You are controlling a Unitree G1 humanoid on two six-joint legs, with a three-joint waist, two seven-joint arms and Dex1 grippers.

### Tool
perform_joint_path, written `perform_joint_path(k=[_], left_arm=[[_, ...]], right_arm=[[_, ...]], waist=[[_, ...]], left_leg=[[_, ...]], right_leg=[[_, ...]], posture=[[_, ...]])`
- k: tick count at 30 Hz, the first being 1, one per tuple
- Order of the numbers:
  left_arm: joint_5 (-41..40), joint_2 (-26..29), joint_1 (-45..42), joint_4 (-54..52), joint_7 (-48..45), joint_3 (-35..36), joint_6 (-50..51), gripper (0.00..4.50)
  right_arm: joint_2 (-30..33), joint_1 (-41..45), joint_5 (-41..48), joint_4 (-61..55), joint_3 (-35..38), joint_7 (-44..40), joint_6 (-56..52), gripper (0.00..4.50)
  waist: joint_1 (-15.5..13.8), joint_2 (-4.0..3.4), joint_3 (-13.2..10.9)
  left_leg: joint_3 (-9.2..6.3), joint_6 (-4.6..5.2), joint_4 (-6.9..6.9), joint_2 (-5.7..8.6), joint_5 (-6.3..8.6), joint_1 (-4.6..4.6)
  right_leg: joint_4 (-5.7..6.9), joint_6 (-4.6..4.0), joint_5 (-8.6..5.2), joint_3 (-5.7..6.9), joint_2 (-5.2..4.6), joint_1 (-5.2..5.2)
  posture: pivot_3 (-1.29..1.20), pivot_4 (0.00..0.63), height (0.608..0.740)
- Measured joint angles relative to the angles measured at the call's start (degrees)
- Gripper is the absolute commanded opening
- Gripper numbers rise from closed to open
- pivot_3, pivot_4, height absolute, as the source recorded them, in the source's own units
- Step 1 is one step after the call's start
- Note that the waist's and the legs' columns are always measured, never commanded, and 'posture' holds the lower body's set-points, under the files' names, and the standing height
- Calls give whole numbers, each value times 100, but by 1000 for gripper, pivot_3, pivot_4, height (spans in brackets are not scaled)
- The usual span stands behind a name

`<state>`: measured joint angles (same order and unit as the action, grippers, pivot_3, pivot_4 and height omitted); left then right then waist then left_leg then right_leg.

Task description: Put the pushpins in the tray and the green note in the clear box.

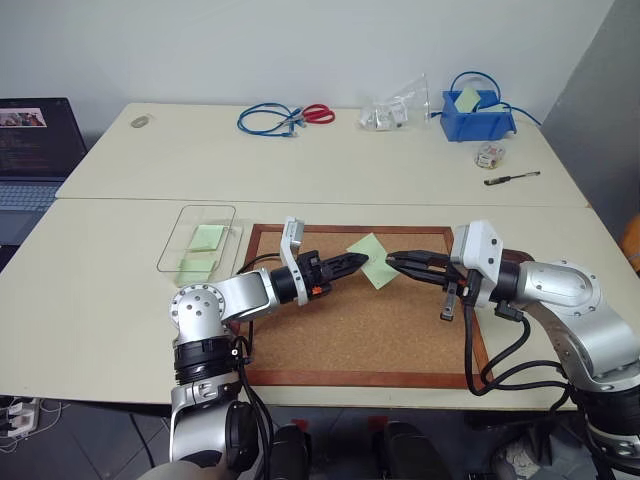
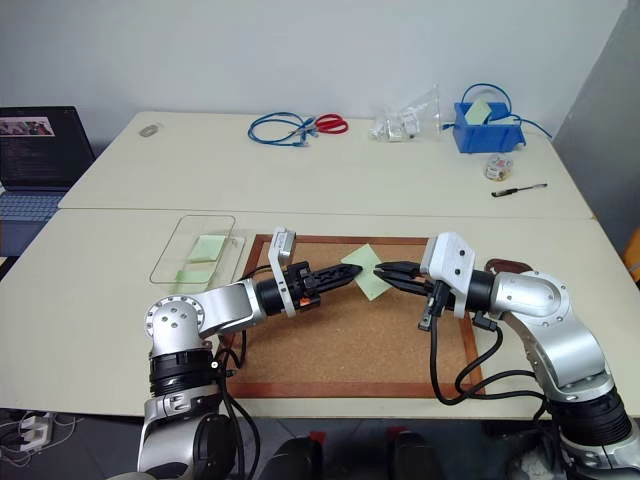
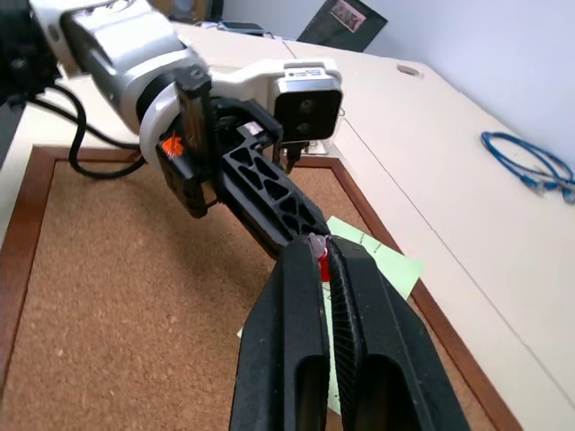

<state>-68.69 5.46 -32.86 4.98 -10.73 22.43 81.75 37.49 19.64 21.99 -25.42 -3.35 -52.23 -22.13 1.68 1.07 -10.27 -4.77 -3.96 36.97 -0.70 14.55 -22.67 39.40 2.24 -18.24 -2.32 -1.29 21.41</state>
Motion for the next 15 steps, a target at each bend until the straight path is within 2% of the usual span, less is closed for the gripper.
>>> perform_joint_path(k=[6, 8, 11, 15], left_arm=[[127, 173, 65, -68, -163, -273, -218, 35], [362, 589, 144, -429, -568, -719, -364, 35], [885, 1546, 263, -1339, -1547, -1549, -861, 35], [1627, 2326, 319, -2323, -2786, -2401, -1950, 35]], right_arm=[[-1, 29, 277, -78, 145, 197, -397, 0], [-16, -15, 424, -82, 339, 410, -634, 0], [-82, -252, 658, -130, 758, 862, -1126, 0], [-273, -659, 821, -349, 1348, 1754, -1802, 0]], waist=[[0, 0, 0], [8, 5, -3], [-1, 2, -3], [-16, 0, -2]], left_leg=[[1, 1, -1, 1, 0, 0], [-1, 0, -2, -2, 0, -3], [1, -1, -11, -2, 0, -4], [4, -1, -12, -2, 0, -10]], right_leg=[[0, 0, 0, 0, 0, 0], [1, 0, 0, 1, 2, 3], [-2, -2, 0, -1, 2, 6], [-25, -1, 1, -3, 0, 2]], posture=[[0, 150, 740], [0, 150, 740], [0, 150, 740], [0, 150, 740]])
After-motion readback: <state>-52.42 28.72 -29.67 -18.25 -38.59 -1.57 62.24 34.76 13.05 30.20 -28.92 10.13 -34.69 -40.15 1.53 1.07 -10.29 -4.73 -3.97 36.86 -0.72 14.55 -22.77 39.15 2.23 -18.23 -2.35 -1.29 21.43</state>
